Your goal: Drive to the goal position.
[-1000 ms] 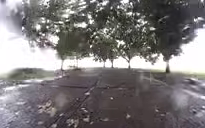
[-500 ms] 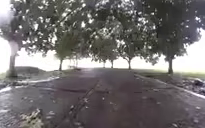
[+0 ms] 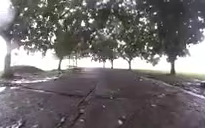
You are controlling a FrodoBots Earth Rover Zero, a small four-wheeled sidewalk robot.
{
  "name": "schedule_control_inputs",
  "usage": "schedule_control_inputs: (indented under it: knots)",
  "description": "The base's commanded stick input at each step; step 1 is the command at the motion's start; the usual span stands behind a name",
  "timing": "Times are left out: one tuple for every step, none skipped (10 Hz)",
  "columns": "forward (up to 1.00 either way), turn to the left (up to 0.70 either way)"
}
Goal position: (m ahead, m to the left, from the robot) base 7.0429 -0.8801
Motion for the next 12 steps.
schedule_control_inputs:
  knots:
    - [0.70,0.00]
    - [0.70,0.00]
    - [0.70,0.00]
    - [0.70,0.00]
    - [0.70,0.00]
    - [0.70,0.00]
    - [0.70,0.00]
    - [0.70,0.00]
    - [0.70,0.00]
    - [0.70,0.00]
    - [0.70,0.00]
    - [0.70,0.00]
